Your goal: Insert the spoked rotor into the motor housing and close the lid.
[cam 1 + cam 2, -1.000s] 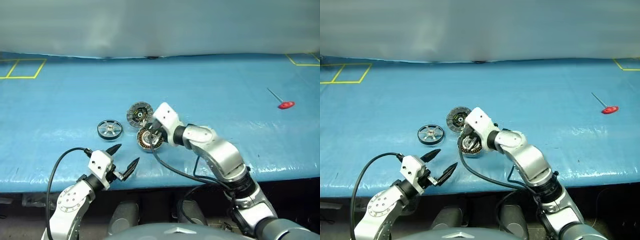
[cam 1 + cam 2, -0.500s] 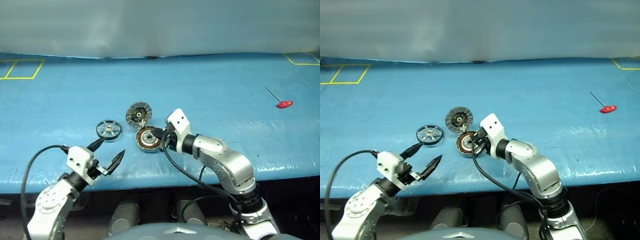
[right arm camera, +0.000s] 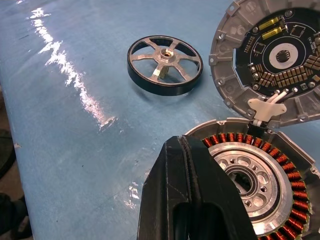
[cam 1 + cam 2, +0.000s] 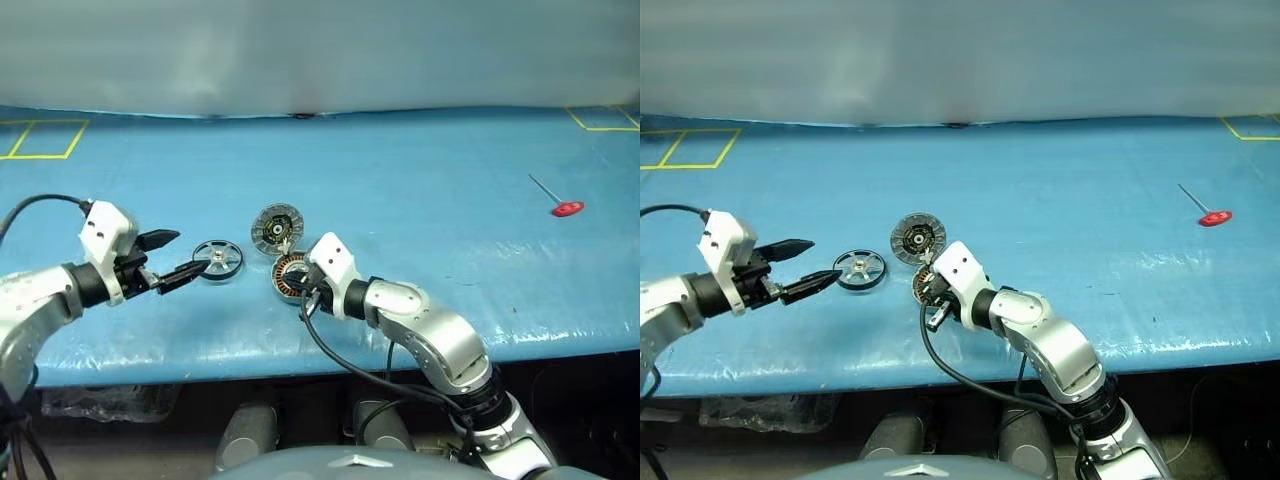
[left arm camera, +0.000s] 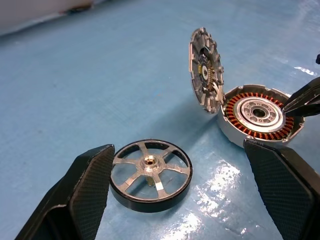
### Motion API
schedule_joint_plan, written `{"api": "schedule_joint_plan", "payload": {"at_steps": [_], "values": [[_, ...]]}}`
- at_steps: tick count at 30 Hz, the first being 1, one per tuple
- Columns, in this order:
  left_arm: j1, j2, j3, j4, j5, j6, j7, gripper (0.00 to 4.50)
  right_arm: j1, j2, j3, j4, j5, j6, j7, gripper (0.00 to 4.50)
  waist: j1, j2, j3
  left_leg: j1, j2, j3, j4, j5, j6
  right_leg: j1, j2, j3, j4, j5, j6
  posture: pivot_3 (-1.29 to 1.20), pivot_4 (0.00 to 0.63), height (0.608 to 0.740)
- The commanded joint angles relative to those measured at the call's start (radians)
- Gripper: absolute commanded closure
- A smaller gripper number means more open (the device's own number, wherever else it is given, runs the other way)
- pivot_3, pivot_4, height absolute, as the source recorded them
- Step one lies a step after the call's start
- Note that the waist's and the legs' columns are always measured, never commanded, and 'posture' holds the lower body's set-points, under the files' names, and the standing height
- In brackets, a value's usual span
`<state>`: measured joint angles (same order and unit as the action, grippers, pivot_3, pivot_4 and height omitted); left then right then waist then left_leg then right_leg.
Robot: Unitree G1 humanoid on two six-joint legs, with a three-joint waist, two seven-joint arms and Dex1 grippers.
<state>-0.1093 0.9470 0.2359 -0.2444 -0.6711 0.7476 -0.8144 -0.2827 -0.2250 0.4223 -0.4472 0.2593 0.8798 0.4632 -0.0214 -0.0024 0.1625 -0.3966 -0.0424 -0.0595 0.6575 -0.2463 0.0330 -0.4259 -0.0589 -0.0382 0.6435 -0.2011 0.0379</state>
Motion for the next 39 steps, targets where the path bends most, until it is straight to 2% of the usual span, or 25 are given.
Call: {"api": "schedule_joint_plan", "payload": {"at_steps": [1, 7, 13, 20, 26, 33, 39], "values": [[-0.161, 0.039, -0.107, 0.138, 0.046, 0.069, -0.07, 0.0, 0.007, 0.022, 0.019, -0.032, 0.004, -0.025, -0.009, 4.47, 0.0, -0.001, 0.0, 0.0, 0.0, 0.0, 0.0, 0.0, 0.0, 0.0, 0.0, 0.0, 0.0, 0.0, 0.0, 0.0, 0.15, 0.74], [-0.456, 0.066, -0.344, 0.358, 0.186, 0.122, -0.228, 0.0, 0.02, 0.038, 0.036, -0.027, -0.005, -0.04, -0.024, 4.47, -0.004, -0.002, 0.0, -0.001, 0.0, 0.001, -0.001, 0.001, -0.001, 0.001, 0.001, 0.002, 0.0, 0.0, 0.0, 0.0, 0.15, 0.74], [-0.618, 0.074, -0.526, 0.497, 0.332, 0.062, -0.418, 0.0, 0.021, 0.05, 0.04, -0.013, -0.012, -0.06, -0.036, 4.47, -0.012, -0.002, 0.0, -0.002, 0.0, 0.002, -0.002, 0.001, -0.001, 0.0, 0.001, 0.004, 0.001, 0.0, 0.0, 0.0, 0.15, 0.74], [-0.696, 0.056, -0.591, 0.6, 0.491, -0.285, -0.591, 0.0, 0.029, 0.056, 0.046, -0.006, -0.021, -0.074, -0.047, 4.47, -0.011, -0.002, 0.0, -0.004, 0.0, 0.002, -0.002, 0.001, -0.001, -0.002, 0.001, 0.005, 0.001, 0.0, 0.0, 0.0, 0.15, 0.74], [-0.776, 0.001, -0.628, 0.73, 0.63, -0.56, -0.656, 0.0, 0.04, 0.065, 0.054, -0.006, -0.022, -0.079, -0.059, 4.47, -0.004, -0.003, 0.0, -0.004, 0.0, 0.002, -0.001, 0.001, -0.001, -0.001, 0.001, 0.004, 0.001, 0.0, 0.0, 0.0, 0.15, 0.74], [-0.861, -0.06, -0.7, 0.855, 0.75, -0.691, -0.784, 0.0, 0.052, 0.067, 0.063, -0.01, -0.027, -0.083, -0.065, 4.47, -0.006, -0.003, 0.0, -0.005, 0.0, 0.004, 0.004, -0.001, 0.002, 0.0, 0.001, 0.005, 0.001, 0.002, 0.002, 0.0, 0.15, 0.74], [-0.926, -0.092, -0.789, 0.932, 0.759, -0.663, -0.8, 0.0, 0.058, 0.065, 0.068, -0.011, -0.034, -0.086, -0.072, 4.47, -0.009, -0.003, 0.0, -0.005, 0.0, 0.004, 0.005, -0.001, 0.003, 0.0, 0.001, 0.006, 0.002, 0.002, 0.003, 0.0, 0.15, 0.74]]}}
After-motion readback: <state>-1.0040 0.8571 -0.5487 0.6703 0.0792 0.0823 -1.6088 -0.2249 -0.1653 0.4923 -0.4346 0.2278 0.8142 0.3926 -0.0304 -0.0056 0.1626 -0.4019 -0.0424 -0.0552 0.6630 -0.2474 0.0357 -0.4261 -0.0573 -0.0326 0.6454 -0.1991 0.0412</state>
